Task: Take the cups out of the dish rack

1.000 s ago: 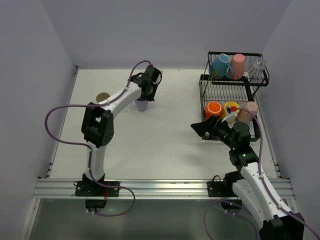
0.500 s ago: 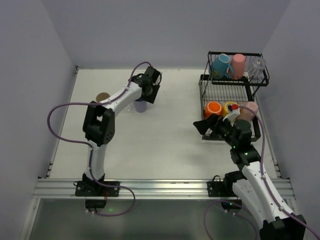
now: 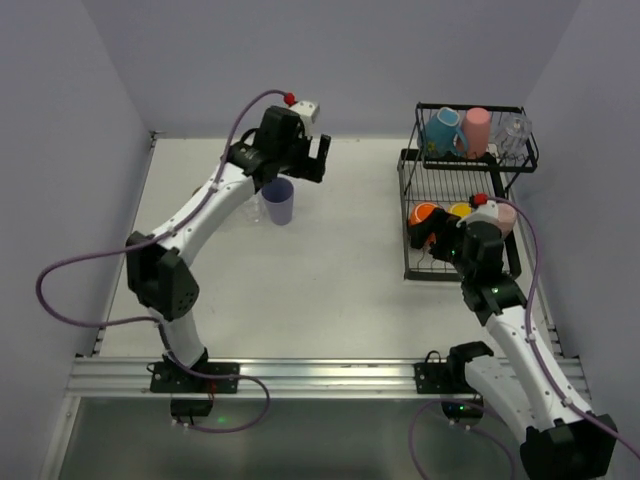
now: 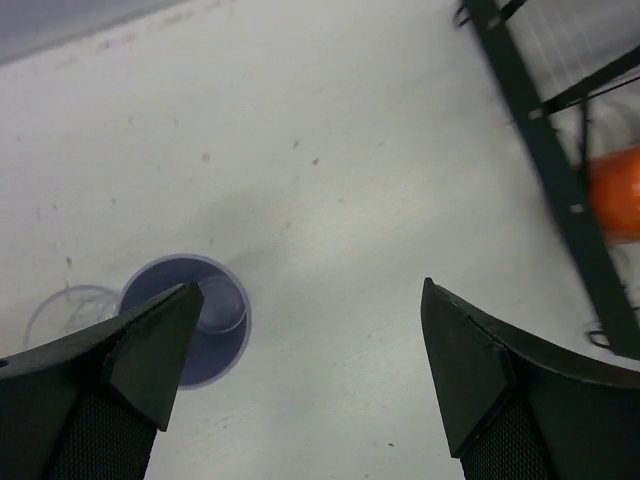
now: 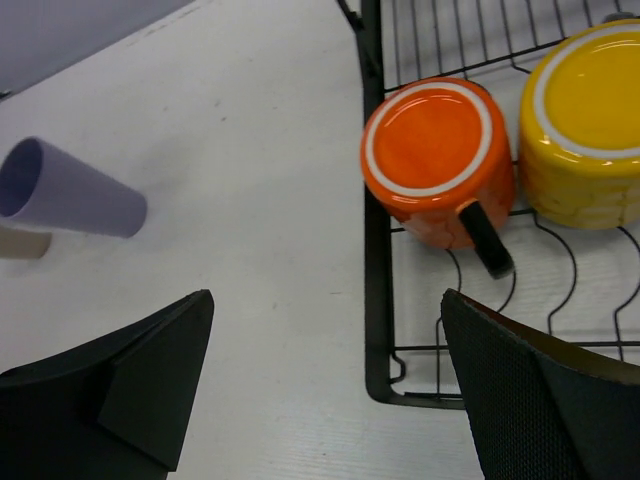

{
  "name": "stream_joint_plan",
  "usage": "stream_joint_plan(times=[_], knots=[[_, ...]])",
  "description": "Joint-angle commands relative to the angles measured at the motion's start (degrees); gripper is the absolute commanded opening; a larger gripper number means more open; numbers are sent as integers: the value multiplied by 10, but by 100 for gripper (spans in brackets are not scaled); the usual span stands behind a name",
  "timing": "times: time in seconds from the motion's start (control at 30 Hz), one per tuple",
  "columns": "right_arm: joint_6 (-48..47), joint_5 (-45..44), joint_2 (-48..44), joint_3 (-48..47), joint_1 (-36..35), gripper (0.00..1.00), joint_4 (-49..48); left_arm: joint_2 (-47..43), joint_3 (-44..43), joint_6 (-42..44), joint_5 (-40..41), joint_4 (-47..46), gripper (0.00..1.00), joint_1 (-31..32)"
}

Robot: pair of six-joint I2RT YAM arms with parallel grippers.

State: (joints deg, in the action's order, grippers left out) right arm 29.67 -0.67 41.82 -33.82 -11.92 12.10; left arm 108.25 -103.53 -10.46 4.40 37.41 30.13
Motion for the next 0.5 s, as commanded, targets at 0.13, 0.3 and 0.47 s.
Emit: stream_joint_plan(times=[0.13, 0.3, 0.47], knots=[[-40, -136, 140, -98, 2, 99, 20, -292, 179, -37, -141, -172, 100, 65], [-53, -166, 219, -159, 4, 99, 36, -454, 349, -47, -163, -206, 100, 80], [-57, -186, 285, -186, 4, 99, 52, -545, 485, -30, -163, -229, 100, 79]])
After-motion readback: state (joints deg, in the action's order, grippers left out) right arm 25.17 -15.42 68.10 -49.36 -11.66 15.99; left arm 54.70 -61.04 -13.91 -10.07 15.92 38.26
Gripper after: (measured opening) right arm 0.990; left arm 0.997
